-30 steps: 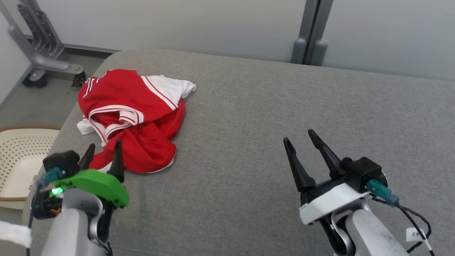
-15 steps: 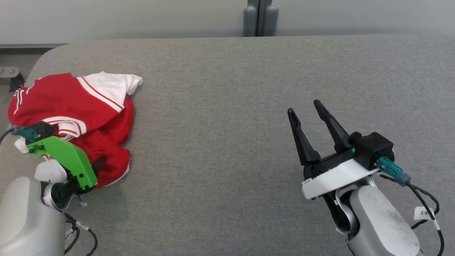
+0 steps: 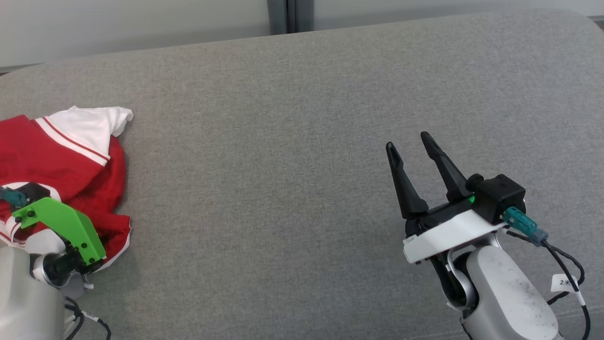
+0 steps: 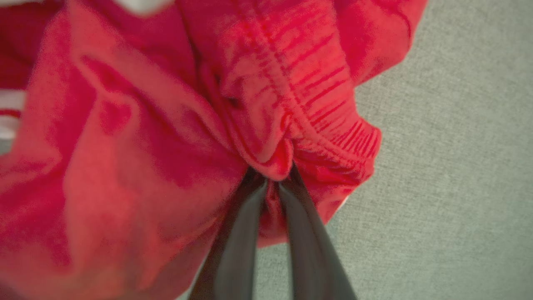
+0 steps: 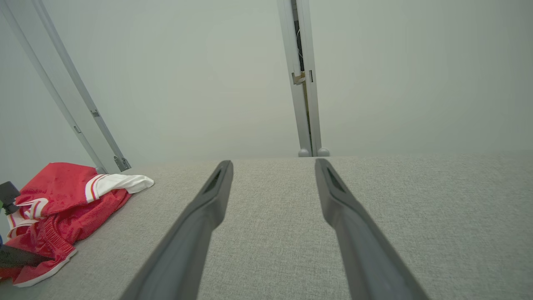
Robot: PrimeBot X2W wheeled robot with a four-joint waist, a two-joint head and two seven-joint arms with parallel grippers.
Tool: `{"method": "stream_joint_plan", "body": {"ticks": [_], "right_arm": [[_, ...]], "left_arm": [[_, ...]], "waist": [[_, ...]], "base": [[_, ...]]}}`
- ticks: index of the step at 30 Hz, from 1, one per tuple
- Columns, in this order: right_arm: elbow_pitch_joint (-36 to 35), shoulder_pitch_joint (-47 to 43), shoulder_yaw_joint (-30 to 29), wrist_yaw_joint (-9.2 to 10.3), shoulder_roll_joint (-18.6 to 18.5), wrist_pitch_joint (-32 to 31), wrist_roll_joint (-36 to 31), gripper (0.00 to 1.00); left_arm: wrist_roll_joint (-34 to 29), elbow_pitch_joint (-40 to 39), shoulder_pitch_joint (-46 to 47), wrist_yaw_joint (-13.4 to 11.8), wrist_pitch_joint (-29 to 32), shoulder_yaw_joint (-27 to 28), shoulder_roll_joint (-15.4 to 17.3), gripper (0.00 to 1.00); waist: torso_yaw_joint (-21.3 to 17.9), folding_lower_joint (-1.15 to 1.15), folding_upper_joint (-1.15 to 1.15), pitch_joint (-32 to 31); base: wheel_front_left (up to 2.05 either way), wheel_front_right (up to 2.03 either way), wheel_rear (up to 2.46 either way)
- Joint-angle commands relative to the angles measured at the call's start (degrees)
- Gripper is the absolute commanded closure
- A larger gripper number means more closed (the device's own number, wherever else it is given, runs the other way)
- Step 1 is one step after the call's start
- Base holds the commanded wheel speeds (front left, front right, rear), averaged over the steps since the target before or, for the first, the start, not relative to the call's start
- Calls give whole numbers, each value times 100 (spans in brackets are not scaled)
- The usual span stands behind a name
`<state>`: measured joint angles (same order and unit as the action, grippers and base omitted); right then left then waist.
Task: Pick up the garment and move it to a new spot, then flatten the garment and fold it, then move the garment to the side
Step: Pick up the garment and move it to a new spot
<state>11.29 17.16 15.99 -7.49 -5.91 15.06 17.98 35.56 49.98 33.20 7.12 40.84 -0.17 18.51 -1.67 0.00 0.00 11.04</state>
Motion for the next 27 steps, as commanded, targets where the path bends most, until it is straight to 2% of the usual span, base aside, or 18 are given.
{"method": "stream_joint_plan", "body": {"ticks": [1, 8, 16, 19, 27], "right_arm": [[19, -66, 13, 0, 22, 17, 3, 0], [73, -227, 2, 0, 51, 17, -22, 0], [113, -473, -107, 0, 79, 17, -13, 0], [113, -550, -151, 0, 97, 17, -30, 0], [57, -499, -166, 0, 146, 17, -41, 0]], "left_arm": [[46, 22, -12, 49, 40, -120, -107, 100], [374, -963, 69, 37, 216, -810, 275, 100], [1014, -2831, 331, 40, 511, -1232, 662, 100], [1143, -3452, 466, 39, 544, -1302, 654, 100], [1082, -4576, 781, 38, 414, -1637, 243, 100]], "waist": [[94, 0, 0, -146], [293, 0, 0, -554], [268, 0, 0, -973], [164, 0, 0, -1058], [-386, 0, 0, -992]], "base": [[0, 0, 0], [0, 0, 0], [0, 0, 0], [0, 0, 0], [0, 0, 0]]}}
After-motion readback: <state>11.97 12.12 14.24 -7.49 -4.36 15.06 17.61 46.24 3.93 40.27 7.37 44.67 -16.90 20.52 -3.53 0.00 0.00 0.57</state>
